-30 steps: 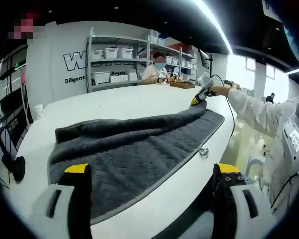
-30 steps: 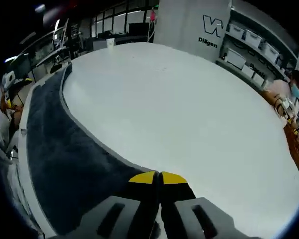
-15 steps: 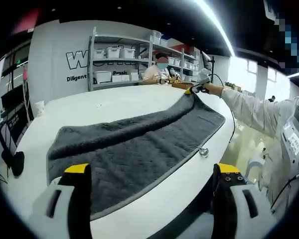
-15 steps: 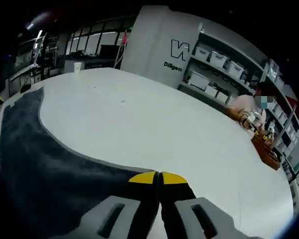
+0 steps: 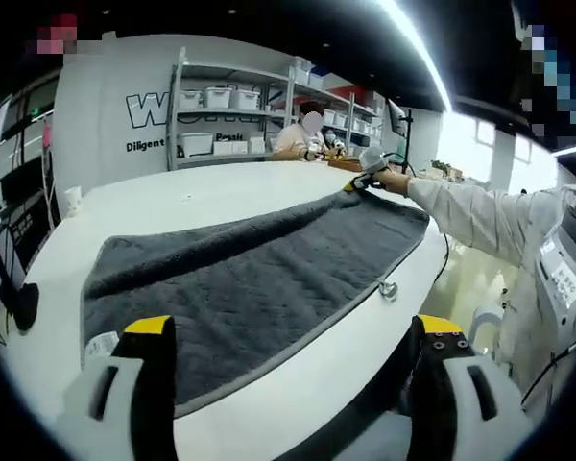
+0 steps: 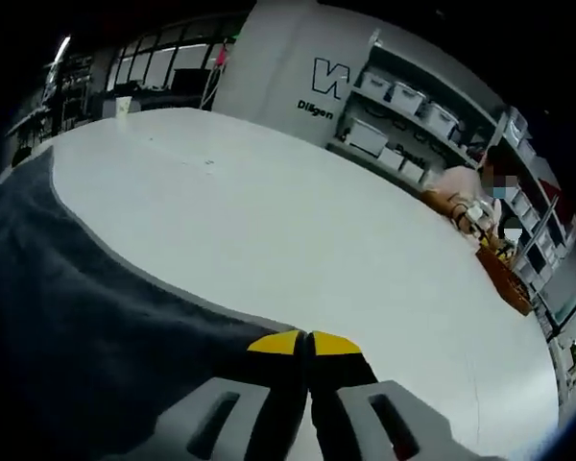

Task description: Open the folded towel by lifting each exposed corner and separating the folded layers until the towel lies flat within the target outline without major curled edges

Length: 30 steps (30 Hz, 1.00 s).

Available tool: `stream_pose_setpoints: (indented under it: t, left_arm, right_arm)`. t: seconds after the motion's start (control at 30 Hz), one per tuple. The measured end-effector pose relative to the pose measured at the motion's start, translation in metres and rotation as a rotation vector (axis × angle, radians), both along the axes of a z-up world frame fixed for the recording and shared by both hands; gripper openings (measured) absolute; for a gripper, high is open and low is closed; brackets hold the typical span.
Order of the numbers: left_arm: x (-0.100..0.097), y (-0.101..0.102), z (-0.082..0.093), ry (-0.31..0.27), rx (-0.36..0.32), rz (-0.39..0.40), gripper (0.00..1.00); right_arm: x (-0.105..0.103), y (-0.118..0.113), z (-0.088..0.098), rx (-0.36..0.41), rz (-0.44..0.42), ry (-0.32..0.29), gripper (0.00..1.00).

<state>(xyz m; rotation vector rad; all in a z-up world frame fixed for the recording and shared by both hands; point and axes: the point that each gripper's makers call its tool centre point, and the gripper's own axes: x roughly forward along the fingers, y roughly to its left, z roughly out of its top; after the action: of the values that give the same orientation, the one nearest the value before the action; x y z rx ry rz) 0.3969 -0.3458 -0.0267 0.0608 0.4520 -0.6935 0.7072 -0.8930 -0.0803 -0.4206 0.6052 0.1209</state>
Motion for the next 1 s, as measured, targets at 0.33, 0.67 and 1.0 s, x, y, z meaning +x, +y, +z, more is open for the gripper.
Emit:
stream_pose_setpoints:
  t: [0.33, 0.67, 1.0]
  left_arm:
    - [0.003, 0.005, -0.002, 0.007, -0.013, 0.017, 0.99]
    - [0.009, 0.001, 0.006, -0.015, -0.022, 0.015, 0.99]
    - [0.023, 0.011, 0.01, -0.019, -0.041, 0.054, 0.99]
  right_arm:
    - [0.0, -0.016, 0.005, -0.124, -0.093, -0.023, 0.21]
    - [-0.017, -0.009, 0.049, -0.012, -0.112, -0.118, 1.0]
    - [-0.088, 0.044, 0.043, 0.122, 0.069, 0.032, 1.0]
